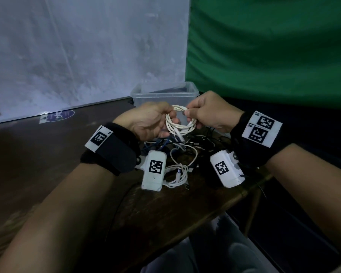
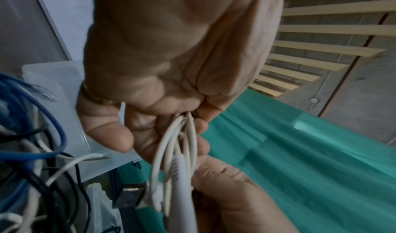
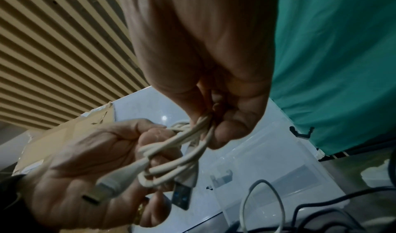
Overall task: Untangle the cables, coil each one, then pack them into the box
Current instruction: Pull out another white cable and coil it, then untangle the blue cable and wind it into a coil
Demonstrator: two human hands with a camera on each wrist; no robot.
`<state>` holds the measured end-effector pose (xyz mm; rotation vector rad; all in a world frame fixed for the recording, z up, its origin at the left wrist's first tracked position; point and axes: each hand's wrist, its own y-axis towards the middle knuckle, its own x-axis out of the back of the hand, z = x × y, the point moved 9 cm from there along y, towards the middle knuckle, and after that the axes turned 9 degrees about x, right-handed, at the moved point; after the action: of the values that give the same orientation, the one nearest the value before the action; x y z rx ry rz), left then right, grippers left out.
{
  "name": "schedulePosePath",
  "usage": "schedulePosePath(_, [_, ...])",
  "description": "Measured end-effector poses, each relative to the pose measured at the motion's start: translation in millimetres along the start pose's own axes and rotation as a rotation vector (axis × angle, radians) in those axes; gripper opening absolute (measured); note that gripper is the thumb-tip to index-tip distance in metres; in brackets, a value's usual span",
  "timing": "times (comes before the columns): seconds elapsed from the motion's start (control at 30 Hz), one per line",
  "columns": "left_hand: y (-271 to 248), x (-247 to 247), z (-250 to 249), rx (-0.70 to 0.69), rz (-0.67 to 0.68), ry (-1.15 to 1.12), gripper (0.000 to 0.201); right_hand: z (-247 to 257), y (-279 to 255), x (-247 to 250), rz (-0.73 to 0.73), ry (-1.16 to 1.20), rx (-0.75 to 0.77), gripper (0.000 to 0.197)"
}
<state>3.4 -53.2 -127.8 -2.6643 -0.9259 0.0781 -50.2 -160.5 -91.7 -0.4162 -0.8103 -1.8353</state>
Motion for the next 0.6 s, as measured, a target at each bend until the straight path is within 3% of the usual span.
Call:
schedulePosePath(0.17, [-12, 13, 7, 0.043, -0.027, 0.077, 0.035, 2, 1, -14, 0.068, 0.109, -0.072, 0.018])
schedulePosePath(0.3, [-21, 42, 9, 0.082, -0.163, 0.223, 0.044, 2, 0, -24, 0.098, 0.157, -0.141, 0.014])
schedulePosePath(0.4, [-28, 66, 18, 0.117, -0.269, 0.474, 0.031, 0, -4, -40, 0.173, 0.156, -0.191, 0.012])
schedulePosePath(0.5, [-33, 70, 44, 0.247, -0.211, 0.754, 0.016, 2, -10, -62, 0.286, 0.126, -0.226, 0.006])
schedulePosePath(0.6, [-39, 71, 58, 0.33, -0.154, 0.807, 0.011, 5, -17, -83, 0.369, 0.133, -0.262, 0.012])
